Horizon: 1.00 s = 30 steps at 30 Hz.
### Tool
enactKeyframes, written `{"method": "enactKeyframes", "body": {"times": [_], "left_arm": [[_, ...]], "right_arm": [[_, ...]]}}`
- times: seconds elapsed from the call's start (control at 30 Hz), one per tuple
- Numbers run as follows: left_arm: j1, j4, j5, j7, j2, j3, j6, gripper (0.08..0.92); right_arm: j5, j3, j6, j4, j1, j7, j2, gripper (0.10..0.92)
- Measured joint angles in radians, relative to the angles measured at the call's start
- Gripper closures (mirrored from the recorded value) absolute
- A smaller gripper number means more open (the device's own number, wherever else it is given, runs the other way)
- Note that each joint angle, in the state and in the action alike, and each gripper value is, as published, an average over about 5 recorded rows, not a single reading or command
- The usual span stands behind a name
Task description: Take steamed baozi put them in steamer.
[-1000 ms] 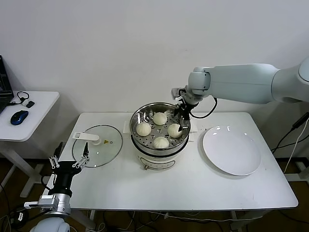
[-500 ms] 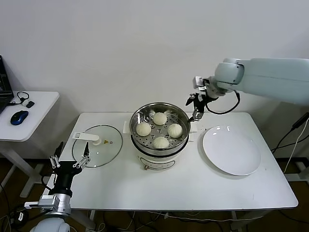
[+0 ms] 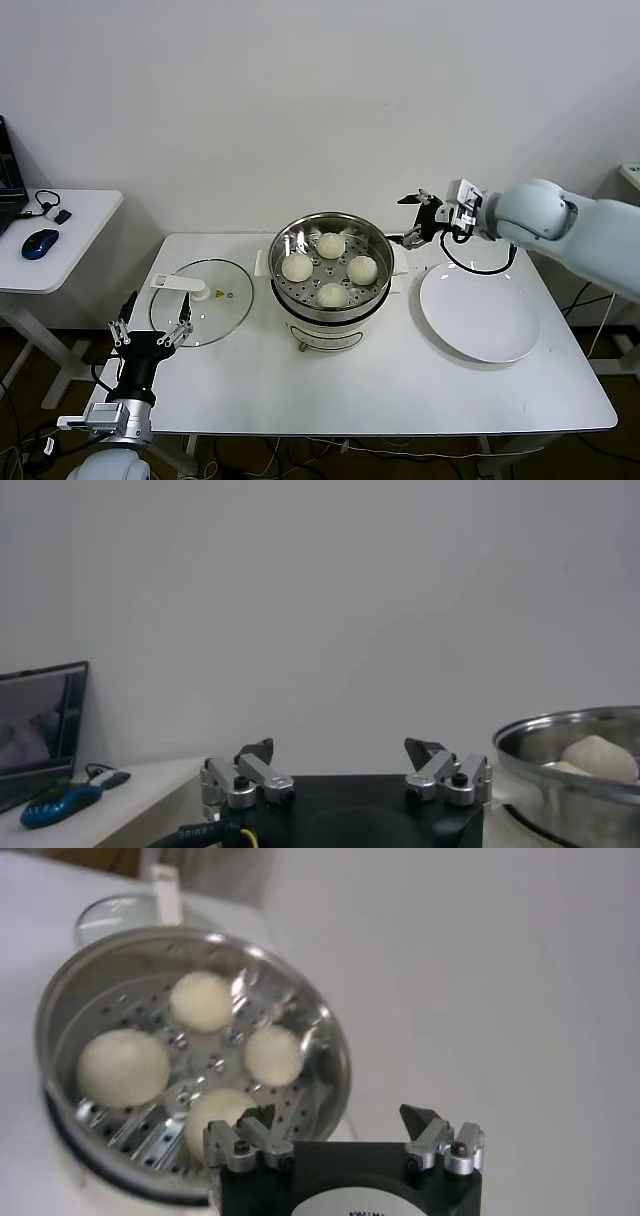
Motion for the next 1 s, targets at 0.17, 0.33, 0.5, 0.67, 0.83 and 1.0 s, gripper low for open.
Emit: {"method": "enactKeyframes", "body": {"times": [0.17,0.33,0.5,0.67,0.83,1.0], "left_arm": [[-0.001,-0.002,0.007,0.000,-0.003,0.006,-0.002,0.177],[-0.002,0.000,0.019,0.000,-0.007,0.018,-0.006,0.177],[0.002,0.004,0.028,-0.003,-0.013,0.024,-0.013,0.177],[0.003,0.005,0.033,-0.007,-0.022,0.023,-0.018,0.177],[0.005,0.009,0.037,-0.008,-0.031,0.025,-0.023,0.177],[0.008,0.013,0.039,-0.011,-0.039,0.022,-0.028,0.177]], "right_arm": [[-0.084,0.335,0.028,0.091,-0.334,0.107,-0.054,0.203],[-0.174,0.672,0.087,0.175,-0.670,0.198,-0.024,0.203],[-0.254,1.006,0.168,0.234,-1.003,0.257,0.078,0.203],[-0.305,1.328,0.261,0.283,-1.334,0.288,0.215,0.203],[-0.335,1.553,0.349,0.316,-1.618,0.306,0.350,0.203],[-0.366,1.674,0.432,0.335,-1.847,0.323,0.475,0.203]]}}
